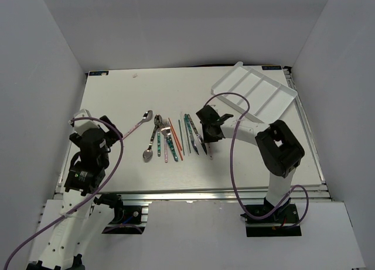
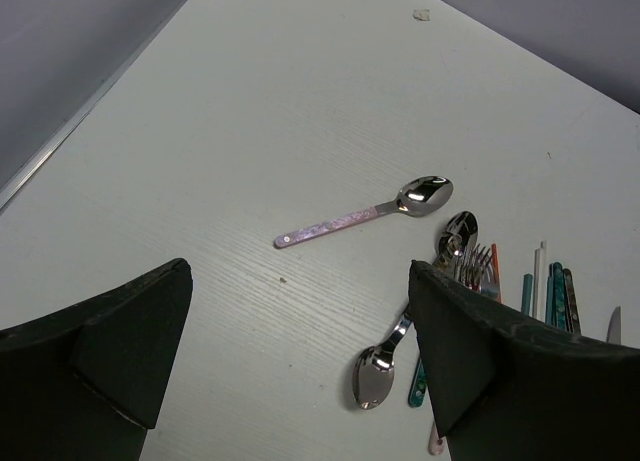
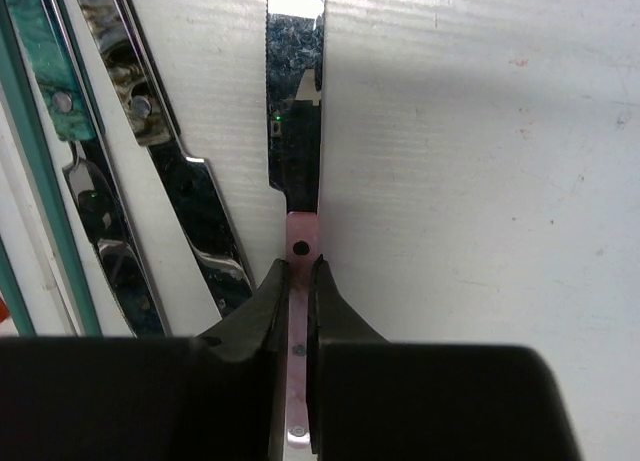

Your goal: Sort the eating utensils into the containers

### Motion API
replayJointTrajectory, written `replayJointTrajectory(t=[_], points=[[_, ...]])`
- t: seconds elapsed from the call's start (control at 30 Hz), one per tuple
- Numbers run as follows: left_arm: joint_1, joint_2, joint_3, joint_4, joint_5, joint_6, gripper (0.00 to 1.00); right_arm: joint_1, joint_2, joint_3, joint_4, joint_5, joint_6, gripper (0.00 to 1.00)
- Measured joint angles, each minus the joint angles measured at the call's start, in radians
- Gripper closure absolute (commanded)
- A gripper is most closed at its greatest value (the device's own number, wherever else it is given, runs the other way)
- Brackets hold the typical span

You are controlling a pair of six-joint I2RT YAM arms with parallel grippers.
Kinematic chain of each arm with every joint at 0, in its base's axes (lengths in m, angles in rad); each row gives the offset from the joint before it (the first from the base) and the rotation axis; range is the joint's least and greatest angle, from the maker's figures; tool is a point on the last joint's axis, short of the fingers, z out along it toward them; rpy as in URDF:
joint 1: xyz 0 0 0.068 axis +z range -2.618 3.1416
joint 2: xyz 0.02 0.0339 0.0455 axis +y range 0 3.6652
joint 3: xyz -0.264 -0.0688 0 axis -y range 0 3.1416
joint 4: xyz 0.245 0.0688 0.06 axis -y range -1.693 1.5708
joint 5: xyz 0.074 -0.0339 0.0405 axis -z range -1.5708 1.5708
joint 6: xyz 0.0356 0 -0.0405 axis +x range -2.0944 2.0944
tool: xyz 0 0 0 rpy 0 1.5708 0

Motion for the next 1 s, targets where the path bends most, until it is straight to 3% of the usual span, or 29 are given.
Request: replayJointTrajectory(t=[0.23,0.37,0.47,0.73,1.0], points=[[0.0,0.0,0.0,0.0,0.002,0.0,0.02,-0.052,-0.114,-0.001,-0.061,-0.006,-0.003,1.0],[0.0,0.0,0.0,0.0,0.002,0.0,0.02,-0.207,-0.226,0.018,-0.061,-0.023,-0.026,1.0],[0.0,-0.001,0.0,0.0,0.002,0.0,0.02,-0.394,-0.234,0.084,-0.061,-0.023,-0.045,1.0],[0.0,-0.002,0.0,0.0,0.002,0.0,0.02,-0.748,0.02,0.404,-0.095,-0.024,-0.068,1.0],[-0.005,-0.003,0.0,0.0,0.006,0.0,0.02,-0.843,0.249,0.597,-0.155,-0.029,-0.075,1.0]])
